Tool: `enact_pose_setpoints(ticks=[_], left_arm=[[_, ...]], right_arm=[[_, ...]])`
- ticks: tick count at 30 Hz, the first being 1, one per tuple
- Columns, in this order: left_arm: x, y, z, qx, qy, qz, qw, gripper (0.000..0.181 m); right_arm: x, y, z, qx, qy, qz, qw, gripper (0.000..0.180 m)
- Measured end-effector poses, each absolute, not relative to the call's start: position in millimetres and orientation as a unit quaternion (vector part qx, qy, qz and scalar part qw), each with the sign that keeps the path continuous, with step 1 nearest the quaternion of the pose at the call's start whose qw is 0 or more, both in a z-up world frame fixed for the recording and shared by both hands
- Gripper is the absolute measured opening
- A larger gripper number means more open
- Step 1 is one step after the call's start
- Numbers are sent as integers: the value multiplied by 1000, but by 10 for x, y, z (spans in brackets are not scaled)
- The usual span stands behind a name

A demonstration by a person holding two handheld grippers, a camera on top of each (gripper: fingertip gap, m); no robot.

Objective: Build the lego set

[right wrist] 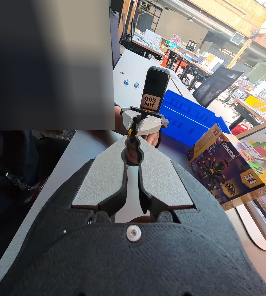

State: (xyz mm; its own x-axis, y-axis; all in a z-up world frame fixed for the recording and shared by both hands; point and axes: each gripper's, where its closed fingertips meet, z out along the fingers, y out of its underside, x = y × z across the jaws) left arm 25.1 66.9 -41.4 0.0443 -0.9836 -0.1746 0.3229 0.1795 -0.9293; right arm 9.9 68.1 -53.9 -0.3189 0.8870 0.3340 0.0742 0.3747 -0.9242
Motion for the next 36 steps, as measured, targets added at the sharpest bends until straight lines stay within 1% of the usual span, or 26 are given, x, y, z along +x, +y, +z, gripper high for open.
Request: enact_pose_setpoints(ticks=[8,10,18,36], left_arm=[[260,685,-404,-380,451,-511,625,4],[267,685,-424,-387,455,-510,619,4],[277,702,-458,-418,460,-504,600,4],[218,844,-608,-508,475,-446,563,4]], right_arm=[[118,666,-532,-348,-677,470,447,9],[118,682,-544,-350,-676,472,444,4],[126,692,-575,-359,-668,506,410,4],[55,836,-734,-404,-673,472,400,2]])
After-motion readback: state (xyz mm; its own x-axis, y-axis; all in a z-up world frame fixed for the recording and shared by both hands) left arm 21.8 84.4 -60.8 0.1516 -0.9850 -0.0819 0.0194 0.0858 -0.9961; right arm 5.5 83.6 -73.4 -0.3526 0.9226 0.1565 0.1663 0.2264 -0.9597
